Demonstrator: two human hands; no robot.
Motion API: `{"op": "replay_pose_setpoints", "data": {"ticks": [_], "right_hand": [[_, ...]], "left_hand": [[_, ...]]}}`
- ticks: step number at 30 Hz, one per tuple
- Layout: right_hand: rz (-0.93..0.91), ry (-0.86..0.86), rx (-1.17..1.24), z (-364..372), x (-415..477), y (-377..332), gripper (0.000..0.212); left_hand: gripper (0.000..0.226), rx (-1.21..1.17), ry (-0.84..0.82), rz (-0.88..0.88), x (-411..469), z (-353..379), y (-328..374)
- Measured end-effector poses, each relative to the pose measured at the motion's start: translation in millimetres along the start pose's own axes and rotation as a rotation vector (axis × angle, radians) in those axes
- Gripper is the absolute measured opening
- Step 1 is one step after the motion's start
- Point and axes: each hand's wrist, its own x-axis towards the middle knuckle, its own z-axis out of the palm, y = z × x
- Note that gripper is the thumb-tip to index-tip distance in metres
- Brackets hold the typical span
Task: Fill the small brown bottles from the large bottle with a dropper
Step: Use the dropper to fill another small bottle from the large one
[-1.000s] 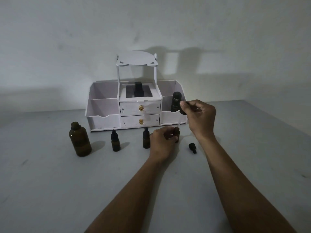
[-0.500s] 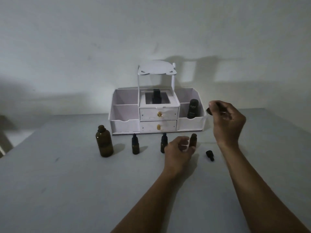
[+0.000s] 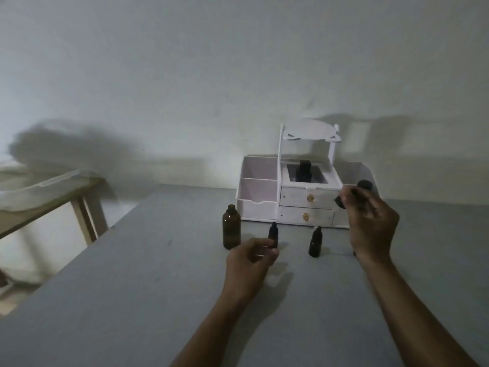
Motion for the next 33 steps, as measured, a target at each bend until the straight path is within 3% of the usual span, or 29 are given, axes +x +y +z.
{"op": "replay_pose_setpoints", "data": {"ticks": [6,9,23,33], "right_hand": [[0.022,-0.092,0.132,59.4,-17.2,-23.4,0.005],[0.042,-0.086,0.193,88.9,-18.9,-31.8,0.011],[-0.004,-0.169,0.232,146.7,-23.0,-31.9,0.004],[-0.082,-0.315,0.081,166.9,-30.4,-32.1,0.014]], "left_hand": [[0.016,0.008,0.345,-0.045,20.1,-69.6,-19.7],[0.021,0.01,0.418,-0.076,31.2,-84.2,-29.0],[0.042,-0.125,0.075,-0.024,69.6,-92.2,-39.6],[0.04,-0.066,0.024,0.023,71.3,-96.2,-49.6]]}}
